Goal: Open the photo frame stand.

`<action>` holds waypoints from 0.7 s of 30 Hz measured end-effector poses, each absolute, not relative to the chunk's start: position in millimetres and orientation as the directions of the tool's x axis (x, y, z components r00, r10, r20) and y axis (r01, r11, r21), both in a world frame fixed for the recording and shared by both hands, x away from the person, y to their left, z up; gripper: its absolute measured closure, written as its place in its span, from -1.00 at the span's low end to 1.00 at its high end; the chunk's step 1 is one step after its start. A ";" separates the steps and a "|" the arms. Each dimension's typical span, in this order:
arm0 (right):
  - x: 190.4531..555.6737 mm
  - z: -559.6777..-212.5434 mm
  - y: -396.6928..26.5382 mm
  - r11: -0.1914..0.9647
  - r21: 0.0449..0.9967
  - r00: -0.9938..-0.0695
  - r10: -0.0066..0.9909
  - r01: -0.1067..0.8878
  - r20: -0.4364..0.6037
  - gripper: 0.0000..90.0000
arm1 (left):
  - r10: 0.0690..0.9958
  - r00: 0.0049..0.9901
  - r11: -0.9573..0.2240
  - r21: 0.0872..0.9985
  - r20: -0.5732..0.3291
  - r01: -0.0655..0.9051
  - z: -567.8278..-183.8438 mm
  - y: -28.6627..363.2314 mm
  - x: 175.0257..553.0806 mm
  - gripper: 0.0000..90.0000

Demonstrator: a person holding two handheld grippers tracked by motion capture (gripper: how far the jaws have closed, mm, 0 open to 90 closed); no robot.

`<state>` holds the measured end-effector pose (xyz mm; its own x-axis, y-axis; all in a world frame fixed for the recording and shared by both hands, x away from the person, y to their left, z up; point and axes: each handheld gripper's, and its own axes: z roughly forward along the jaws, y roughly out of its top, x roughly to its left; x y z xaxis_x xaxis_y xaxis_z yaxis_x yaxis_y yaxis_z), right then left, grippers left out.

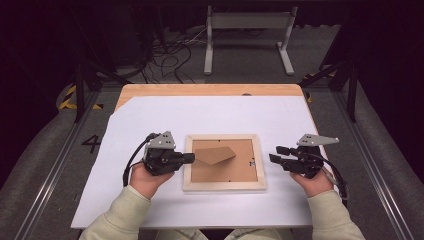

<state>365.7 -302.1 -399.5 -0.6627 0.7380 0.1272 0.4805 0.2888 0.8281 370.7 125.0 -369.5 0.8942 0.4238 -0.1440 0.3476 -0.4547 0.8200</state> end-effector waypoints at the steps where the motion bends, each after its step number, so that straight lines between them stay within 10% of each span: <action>1: 365.8 -399.6 -302.2 0.289 0.828 -0.662 0.738 0.481 0.127 0.19 | 0.431 0.891 -0.444 0.825 -0.144 0.349 -369.1 123.5 371.9 0.95; 21: 365.9 -400.0 -303.3 0.288 0.827 -0.661 0.739 0.483 0.128 0.19 | 0.473 0.870 -0.384 0.857 -0.137 0.344 -353.6 100.3 383.6 0.93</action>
